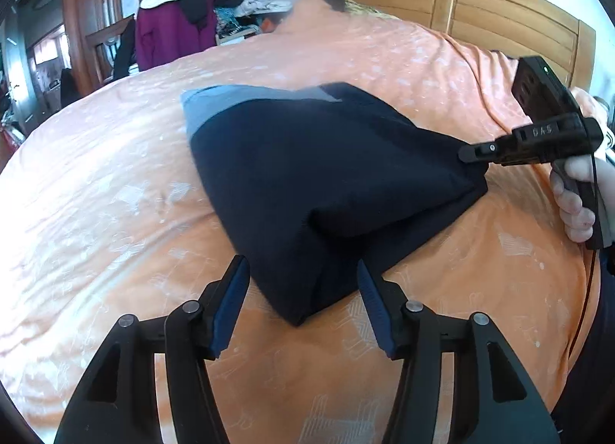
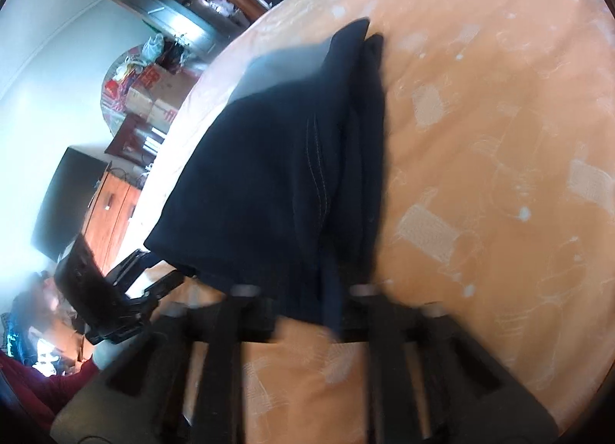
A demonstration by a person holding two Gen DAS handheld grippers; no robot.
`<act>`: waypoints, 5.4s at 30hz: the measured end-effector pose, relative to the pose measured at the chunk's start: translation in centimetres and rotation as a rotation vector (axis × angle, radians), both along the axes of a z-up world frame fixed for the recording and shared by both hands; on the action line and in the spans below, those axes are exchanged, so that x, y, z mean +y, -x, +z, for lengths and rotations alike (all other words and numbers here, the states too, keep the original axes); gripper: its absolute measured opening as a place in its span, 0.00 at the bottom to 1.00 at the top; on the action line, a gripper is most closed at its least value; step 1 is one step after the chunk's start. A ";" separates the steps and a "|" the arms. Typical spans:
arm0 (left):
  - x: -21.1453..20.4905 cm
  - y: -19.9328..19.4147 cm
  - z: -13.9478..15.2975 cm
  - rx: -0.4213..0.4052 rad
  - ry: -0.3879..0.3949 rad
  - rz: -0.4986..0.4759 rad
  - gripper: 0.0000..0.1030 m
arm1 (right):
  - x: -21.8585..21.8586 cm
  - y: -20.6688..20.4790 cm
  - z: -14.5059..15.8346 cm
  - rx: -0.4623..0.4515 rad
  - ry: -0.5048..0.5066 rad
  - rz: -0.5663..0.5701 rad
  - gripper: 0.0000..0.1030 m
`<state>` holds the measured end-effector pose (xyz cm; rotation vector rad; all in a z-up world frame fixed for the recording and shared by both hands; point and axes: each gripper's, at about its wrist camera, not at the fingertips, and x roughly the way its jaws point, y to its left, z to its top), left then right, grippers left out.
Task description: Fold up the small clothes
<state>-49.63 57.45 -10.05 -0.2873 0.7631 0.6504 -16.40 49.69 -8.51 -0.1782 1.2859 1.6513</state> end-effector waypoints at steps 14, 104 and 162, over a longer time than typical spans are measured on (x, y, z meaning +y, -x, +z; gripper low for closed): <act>1.3 -0.4 -2.1 0.003 0.091 0.033 0.60 | 5.5 -2.7 -3.1 0.181 0.005 -0.094 0.08; 15.6 -2.4 2.3 -0.009 0.060 -0.159 0.00 | -1.2 -2.1 -6.0 0.151 -0.041 -0.026 0.00; 3.8 9.7 -3.7 0.126 0.274 0.300 1.00 | -7.0 6.7 -1.9 -0.548 0.228 0.025 1.00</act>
